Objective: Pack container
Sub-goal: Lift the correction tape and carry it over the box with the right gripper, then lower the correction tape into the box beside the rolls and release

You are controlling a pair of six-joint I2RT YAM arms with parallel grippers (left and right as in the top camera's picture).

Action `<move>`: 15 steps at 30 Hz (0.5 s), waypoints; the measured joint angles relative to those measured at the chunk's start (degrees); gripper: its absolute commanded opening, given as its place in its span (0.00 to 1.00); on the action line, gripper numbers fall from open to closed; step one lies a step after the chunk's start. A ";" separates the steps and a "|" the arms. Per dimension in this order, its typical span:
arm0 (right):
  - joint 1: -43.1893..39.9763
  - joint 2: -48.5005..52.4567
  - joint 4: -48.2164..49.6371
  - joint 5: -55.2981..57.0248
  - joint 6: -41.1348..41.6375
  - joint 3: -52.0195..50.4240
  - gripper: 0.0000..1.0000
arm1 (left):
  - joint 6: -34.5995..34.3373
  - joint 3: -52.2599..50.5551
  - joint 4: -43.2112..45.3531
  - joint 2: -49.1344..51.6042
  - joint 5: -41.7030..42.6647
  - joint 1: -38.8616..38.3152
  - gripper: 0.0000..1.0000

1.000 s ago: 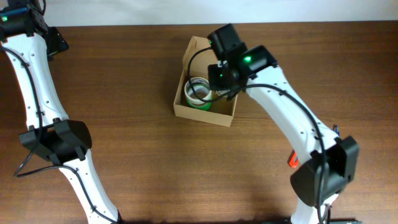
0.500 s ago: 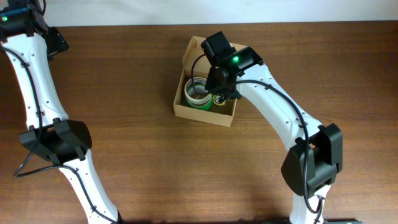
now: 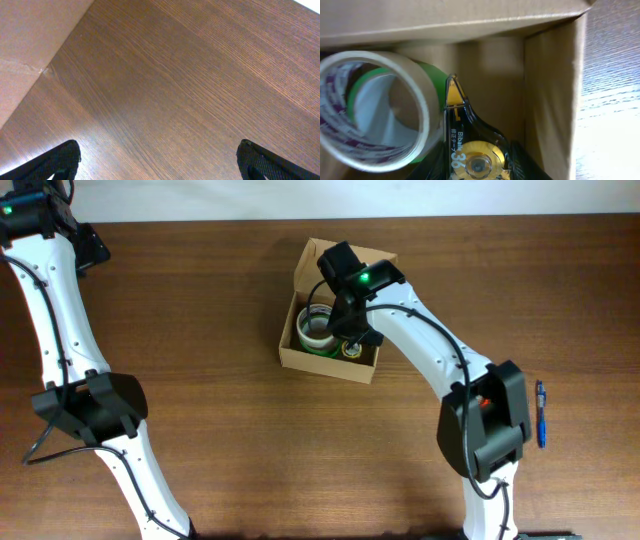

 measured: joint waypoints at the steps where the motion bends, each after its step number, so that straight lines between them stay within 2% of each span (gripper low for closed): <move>1: 0.00 0.37 0.00 0.00 0.00 0.00 0.32 | 0.00 0.00 0.00 0.00 0.00 0.00 1.00; 12: -0.48 3.41 -0.07 -0.09 2.19 -0.02 0.34 | 0.00 0.00 0.00 0.00 0.00 0.00 1.00; 15: -0.96 4.22 -0.02 -0.24 2.67 -0.02 0.39 | 0.00 0.00 0.00 0.00 0.00 0.00 1.00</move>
